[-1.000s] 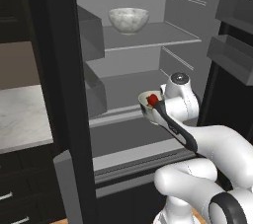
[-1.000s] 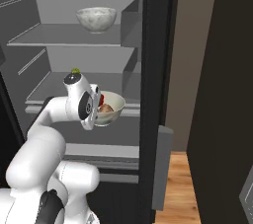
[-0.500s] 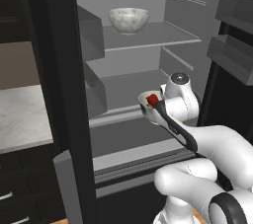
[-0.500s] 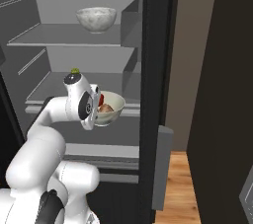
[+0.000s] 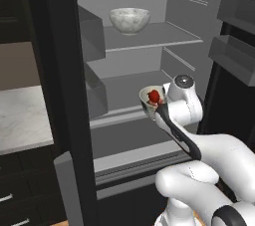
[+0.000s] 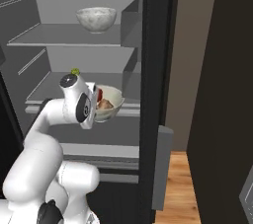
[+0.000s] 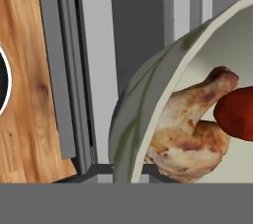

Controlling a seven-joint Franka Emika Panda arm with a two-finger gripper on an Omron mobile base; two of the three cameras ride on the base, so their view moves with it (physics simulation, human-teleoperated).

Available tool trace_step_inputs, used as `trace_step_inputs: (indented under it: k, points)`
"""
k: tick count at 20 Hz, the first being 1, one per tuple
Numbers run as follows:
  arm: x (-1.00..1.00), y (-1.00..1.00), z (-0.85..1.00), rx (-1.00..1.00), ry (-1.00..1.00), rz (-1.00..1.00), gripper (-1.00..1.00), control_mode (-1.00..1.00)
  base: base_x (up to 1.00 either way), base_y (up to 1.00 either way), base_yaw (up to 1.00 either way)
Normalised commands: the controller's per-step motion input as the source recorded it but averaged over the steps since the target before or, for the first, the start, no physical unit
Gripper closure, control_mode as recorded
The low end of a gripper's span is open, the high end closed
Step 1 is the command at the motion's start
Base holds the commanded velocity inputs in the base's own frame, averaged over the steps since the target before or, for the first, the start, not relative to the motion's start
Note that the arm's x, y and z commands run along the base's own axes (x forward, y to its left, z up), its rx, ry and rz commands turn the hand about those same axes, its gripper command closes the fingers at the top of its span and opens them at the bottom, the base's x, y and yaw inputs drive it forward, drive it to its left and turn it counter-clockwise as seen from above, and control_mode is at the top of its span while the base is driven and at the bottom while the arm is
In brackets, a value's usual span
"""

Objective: Pick the chicken drumstick and bell pepper from their plates and place them in the bowl. Then put the bowl in the fridge.

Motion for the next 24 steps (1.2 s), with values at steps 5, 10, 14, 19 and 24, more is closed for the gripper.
trace_step_inputs:
  k: [5,10,14,19,24]
  points:
    - [-0.09,0.07,0.41,-0.05,-0.14,0.01,1.0,-1.0,0.0,0.0,0.0]
    - [0.24,0.14,0.36,-0.04,0.13,0.03,1.0,-1.0,0.0,0.0,0.0]
    - [0.39,0.1,0.33,0.06,0.14,0.15,1.0,-1.0,0.0,0.0,0.0]
    - [0.44,0.05,0.14,0.12,0.01,0.19,1.0,-1.0,0.0,0.0,0.0]
    - [0.51,0.18,0.0,0.0,-0.03,0.1,1.0,-1.0,0.0,0.0,0.0]
